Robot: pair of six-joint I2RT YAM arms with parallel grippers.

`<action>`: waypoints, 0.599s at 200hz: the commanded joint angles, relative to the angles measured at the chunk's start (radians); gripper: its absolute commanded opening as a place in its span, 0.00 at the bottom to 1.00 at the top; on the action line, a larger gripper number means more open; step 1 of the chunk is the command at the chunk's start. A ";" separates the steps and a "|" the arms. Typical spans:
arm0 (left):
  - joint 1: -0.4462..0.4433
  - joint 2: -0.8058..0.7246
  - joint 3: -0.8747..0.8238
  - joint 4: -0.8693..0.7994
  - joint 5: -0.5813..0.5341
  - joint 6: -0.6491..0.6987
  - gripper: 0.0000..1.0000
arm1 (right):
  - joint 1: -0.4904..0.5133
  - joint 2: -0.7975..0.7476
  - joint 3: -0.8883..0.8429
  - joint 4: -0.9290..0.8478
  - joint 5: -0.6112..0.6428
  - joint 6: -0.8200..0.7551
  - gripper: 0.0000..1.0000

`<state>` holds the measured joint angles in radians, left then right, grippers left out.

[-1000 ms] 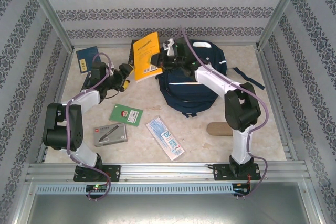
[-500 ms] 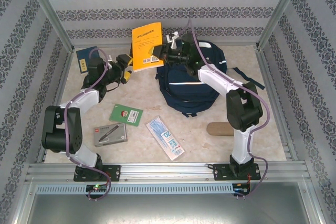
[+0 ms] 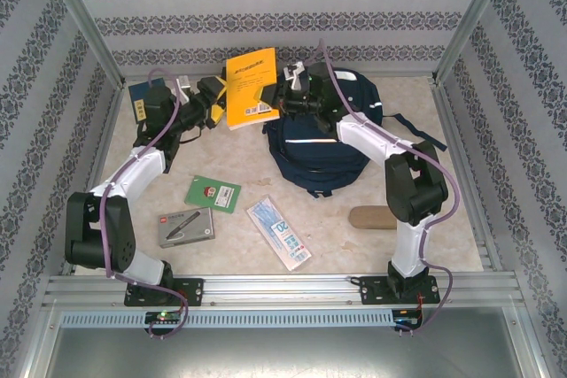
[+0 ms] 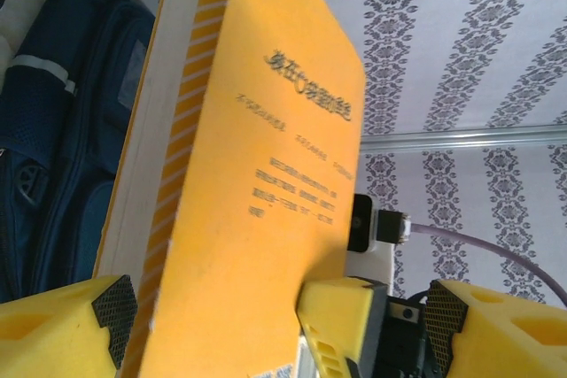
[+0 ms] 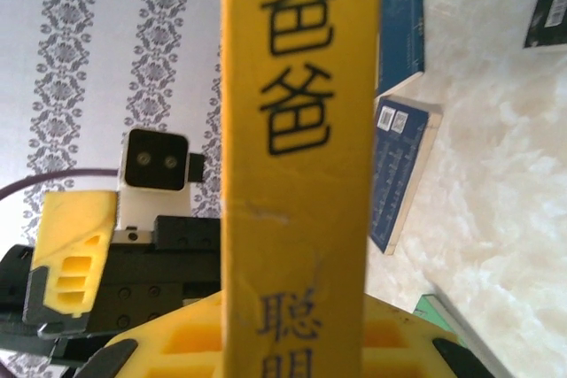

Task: Pack the student bag
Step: Pick up the book from the top-left of the table.

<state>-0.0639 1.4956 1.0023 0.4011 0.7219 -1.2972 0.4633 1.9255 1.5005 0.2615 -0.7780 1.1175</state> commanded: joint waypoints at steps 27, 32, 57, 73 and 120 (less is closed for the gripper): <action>-0.012 0.009 0.026 -0.107 0.004 0.107 0.87 | 0.011 -0.015 0.074 0.154 -0.082 0.020 0.00; -0.012 0.012 0.022 -0.095 0.007 0.099 0.87 | 0.012 -0.012 0.078 0.168 -0.092 0.031 0.00; -0.013 0.026 0.006 0.038 0.041 0.018 0.82 | 0.018 0.018 0.091 0.236 -0.118 0.095 0.00; -0.013 0.032 0.005 0.111 0.061 -0.026 0.76 | 0.020 0.038 0.089 0.275 -0.124 0.133 0.00; -0.013 0.009 0.012 0.195 0.085 -0.076 0.56 | 0.018 0.063 0.070 0.270 -0.125 0.129 0.00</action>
<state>-0.0662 1.5234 1.0027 0.4877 0.7750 -1.3376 0.4740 1.9823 1.5494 0.4229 -0.8719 1.2411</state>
